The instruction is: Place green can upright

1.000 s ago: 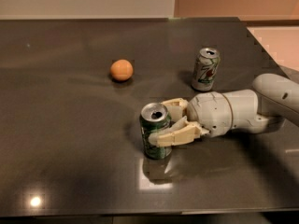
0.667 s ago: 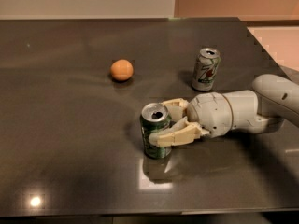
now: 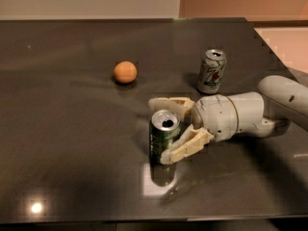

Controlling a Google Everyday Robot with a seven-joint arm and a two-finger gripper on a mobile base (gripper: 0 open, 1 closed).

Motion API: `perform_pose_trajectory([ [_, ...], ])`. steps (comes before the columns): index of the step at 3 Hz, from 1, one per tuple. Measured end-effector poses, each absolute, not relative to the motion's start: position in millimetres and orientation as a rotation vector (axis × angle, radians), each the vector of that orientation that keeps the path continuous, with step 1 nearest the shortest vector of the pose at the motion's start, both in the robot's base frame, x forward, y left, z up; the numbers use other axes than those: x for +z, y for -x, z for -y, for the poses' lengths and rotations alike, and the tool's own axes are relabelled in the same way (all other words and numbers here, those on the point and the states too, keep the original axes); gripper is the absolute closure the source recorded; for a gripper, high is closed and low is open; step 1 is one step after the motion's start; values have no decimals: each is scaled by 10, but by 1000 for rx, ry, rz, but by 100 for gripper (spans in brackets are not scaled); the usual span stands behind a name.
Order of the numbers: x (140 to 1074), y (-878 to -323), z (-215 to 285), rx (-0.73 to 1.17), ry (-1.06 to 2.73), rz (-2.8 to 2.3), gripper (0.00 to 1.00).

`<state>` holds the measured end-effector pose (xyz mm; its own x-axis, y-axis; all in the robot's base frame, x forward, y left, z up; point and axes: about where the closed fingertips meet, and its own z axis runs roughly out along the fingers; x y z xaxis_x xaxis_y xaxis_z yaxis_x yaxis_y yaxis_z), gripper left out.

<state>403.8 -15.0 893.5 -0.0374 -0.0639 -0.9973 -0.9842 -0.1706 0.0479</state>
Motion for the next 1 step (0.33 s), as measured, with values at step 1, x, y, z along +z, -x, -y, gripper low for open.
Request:
perform_pose_trajectory([
  [1,8935,-4038,150,1339,1362,-1199,0],
])
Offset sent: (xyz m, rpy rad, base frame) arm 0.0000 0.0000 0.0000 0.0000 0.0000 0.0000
